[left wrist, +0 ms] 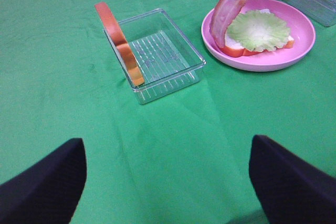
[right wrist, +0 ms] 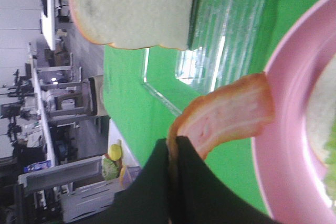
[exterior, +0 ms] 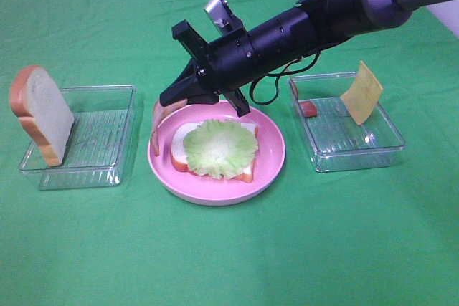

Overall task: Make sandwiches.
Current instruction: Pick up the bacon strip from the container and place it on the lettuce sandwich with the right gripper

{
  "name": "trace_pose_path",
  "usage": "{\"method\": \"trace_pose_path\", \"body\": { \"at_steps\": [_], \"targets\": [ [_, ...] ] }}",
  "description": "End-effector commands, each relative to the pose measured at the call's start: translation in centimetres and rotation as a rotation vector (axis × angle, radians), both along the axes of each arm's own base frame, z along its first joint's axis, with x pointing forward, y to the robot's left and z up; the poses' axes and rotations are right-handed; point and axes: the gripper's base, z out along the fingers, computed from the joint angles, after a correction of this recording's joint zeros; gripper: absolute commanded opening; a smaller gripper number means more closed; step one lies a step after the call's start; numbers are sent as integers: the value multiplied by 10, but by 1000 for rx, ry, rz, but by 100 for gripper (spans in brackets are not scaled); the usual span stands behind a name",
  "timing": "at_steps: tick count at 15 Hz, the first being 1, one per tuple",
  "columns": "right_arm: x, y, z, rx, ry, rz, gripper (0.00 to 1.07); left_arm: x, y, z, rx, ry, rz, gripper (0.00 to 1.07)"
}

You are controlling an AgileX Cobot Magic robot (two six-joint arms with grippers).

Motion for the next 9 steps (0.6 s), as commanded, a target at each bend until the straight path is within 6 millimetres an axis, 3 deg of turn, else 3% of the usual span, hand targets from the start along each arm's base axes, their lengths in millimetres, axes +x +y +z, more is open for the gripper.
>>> {"method": "trace_pose_path", "body": {
  "at_steps": [1, 5, 9],
  "targets": [
    [1, -7, -13, -151, 36, -33, 0, -3, 1, 1, -20, -29, -3, 81],
    [0, -16, -14, -286, -3, -9, 0, -3, 1, 1, -20, -29, -3, 81],
    [3, -25, 1, -396, -90, -18, 4, -3, 1, 1, -20, -29, -3, 81]
  ]
}}
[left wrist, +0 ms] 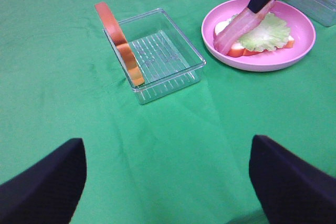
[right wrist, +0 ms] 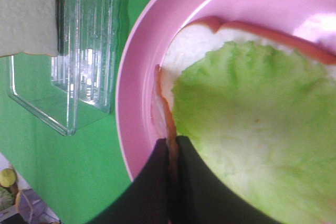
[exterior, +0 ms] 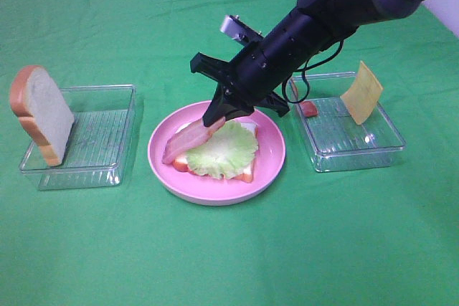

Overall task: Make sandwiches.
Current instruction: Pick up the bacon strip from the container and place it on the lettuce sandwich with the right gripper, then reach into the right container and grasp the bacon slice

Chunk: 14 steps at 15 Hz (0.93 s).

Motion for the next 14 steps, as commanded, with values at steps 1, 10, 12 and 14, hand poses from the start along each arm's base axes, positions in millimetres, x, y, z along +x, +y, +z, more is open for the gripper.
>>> {"method": "trace_pose_path", "body": {
  "at_steps": [1, 10, 12, 14],
  "targets": [
    [0, -5, 8, -63, -25, 2, 10, -3, 1, 1, -20, -29, -3, 81],
    [-16, -15, 44, -142, -18, 126, 72, -3, 1, 1, -20, -29, -3, 81],
    [-18, -22, 65, -214, -29, 142, 71, -3, 1, 1, -20, -29, -3, 81],
    [-18, -30, 83, -299, -69, 134, 70, -3, 1, 1, -20, -29, -3, 81]
  ]
}}
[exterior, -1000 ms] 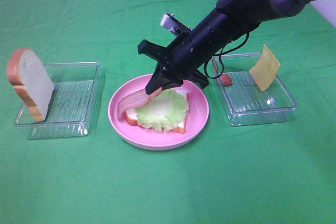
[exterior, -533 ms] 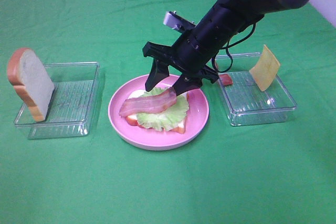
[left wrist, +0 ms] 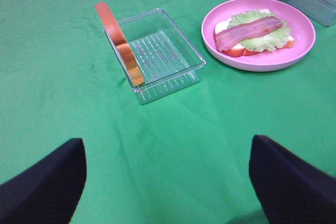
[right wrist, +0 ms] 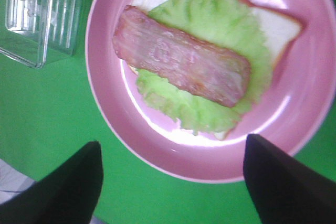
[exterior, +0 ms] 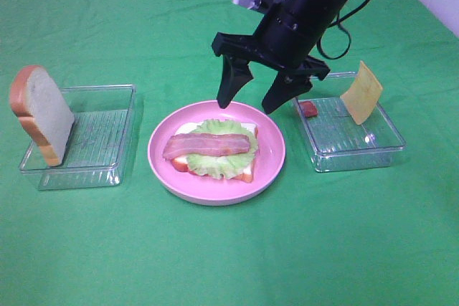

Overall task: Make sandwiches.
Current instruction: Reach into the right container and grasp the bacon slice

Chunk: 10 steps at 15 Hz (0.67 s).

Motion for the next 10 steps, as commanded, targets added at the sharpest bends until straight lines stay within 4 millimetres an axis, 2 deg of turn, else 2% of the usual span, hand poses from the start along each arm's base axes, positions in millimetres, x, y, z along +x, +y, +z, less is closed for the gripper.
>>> {"method": "trace_pose_path", "body": {
  "at_steps": [1, 4, 5, 7, 10],
  "targets": [
    [1, -12, 22, -114, -65, -17, 70, -3, 1, 1, -21, -29, -4, 81],
    [12, -29, 47, -253, -131, -59, 67, -3, 1, 1, -21, -29, -4, 81],
    [22, -41, 59, -242, -155, -99, 65, -3, 1, 1, -21, -29, -4, 81],
    [33, -61, 66, -209, -159, -167, 65, -3, 1, 1, -21, -29, -4, 81],
    [44, -71, 62, -167, -142, -197, 65, -3, 1, 1, -21, -29, -4, 81]
  ]
}}
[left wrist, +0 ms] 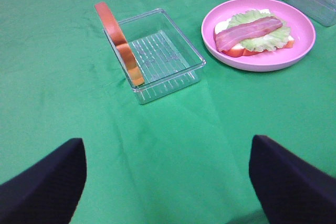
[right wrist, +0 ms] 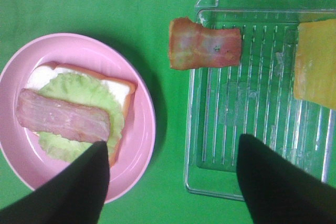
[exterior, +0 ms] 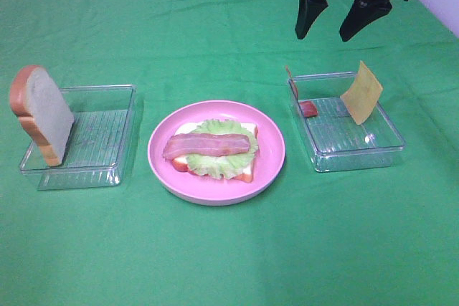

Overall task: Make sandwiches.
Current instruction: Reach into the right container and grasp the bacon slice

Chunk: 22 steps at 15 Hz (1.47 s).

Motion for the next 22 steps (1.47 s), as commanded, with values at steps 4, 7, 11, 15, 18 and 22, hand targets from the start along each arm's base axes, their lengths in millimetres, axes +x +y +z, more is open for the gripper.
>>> {"method": "trace_pose_path", "body": {
  "at_steps": [4, 7, 11, 15, 18, 22],
  "targets": [
    [25, 5, -25, 53, 0, -25, 65, -3, 1, 1, -21, -29, -4, 81],
    [48, 11, -47, 46, 20, -19, 63, -3, 1, 1, -21, -29, -4, 81],
    [60, 18, -77, 63, 79, -5, 63, -3, 1, 1, -21, -29, -4, 81],
    [63, 18, -98, 40, 126, -2, 61, -3, 1, 1, -21, -29, -4, 81],
    [63, 17, -108, 28, 146, -1, 45, -3, 1, 1, -21, -29, -4, 81],
    [61, 17, -105, 20, 167, 7, 8, -3, 1, 1, -21, -29, -4, 81]
  ]
}}
